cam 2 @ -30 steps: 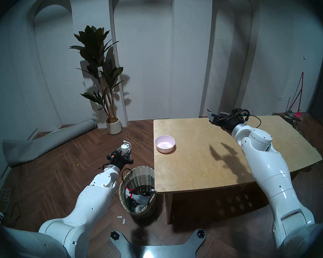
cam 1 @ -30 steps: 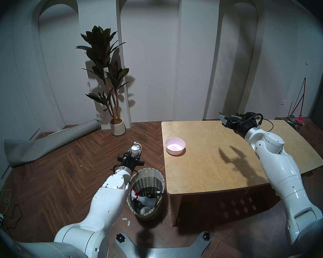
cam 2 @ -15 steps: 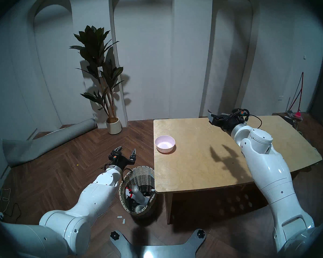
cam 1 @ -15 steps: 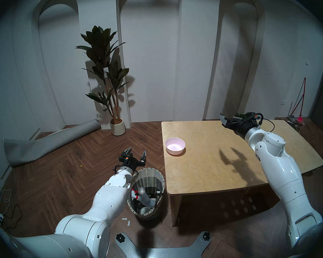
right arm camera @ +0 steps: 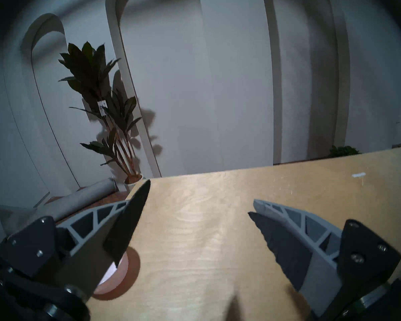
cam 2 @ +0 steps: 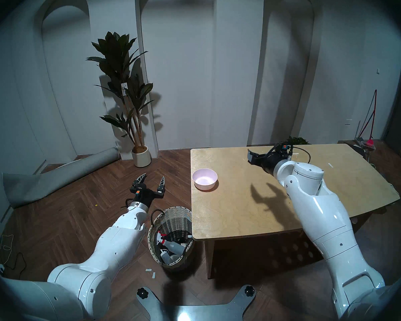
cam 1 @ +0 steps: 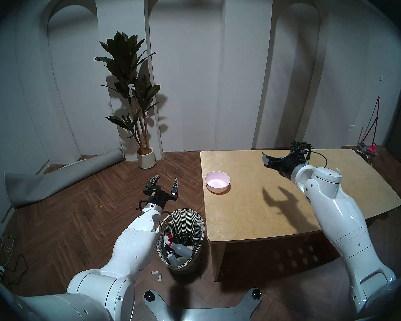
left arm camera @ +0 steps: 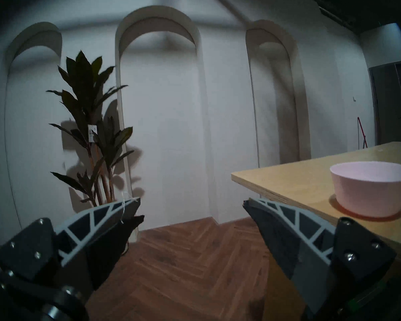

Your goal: Load the items into the basket from the rear

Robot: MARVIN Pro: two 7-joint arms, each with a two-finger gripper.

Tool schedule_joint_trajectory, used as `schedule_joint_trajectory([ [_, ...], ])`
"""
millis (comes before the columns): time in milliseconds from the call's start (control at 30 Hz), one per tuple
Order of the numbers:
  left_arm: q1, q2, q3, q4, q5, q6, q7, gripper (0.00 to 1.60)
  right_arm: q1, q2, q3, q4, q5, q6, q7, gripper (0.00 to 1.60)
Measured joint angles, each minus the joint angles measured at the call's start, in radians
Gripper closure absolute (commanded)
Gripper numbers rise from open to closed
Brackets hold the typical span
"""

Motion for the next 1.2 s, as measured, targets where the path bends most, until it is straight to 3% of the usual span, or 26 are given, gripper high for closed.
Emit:
schedule_joint_trajectory([
  [367, 0.094, 0.027, -0.039, -0.139, -0.027, -0.058, 0.025, 0.0, 0.04, -0.12, -0.092, 0.001, 0.024, 0.086, -0.169, 0.0],
  [633, 0.176, 0.034, -0.054, -0.236, -0.042, -0.076, 0.036, 0.0, 0.087, -0.211, -0.138, 0.079, 0.047, 0.119, -0.327, 0.0],
  [1200, 0.331, 0.037, -0.068, -0.441, -0.067, -0.06, 0.055, 0.0, 0.188, -0.381, -0.192, 0.23, 0.108, 0.082, -0.607, 0.0],
])
